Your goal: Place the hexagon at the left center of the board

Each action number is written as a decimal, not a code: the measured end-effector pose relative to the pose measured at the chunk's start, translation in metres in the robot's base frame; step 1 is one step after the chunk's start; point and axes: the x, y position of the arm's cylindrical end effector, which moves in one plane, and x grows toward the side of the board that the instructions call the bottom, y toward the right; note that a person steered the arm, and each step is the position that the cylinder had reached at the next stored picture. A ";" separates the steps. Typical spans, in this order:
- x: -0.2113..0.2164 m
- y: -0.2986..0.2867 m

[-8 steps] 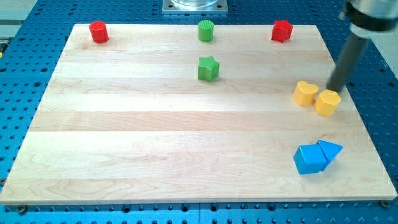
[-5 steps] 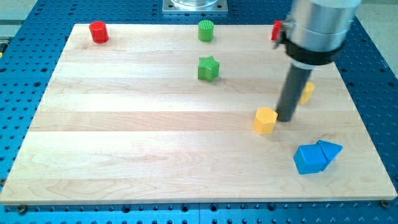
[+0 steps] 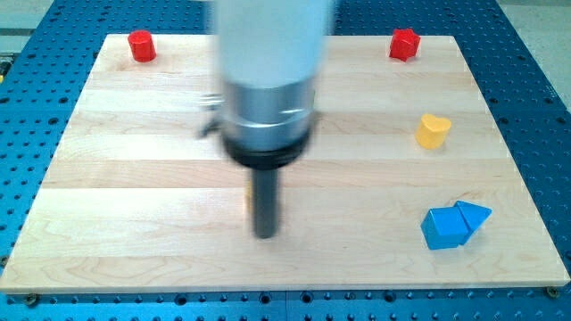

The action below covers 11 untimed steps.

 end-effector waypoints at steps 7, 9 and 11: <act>-0.120 0.031; -0.131 0.054; -0.143 -0.060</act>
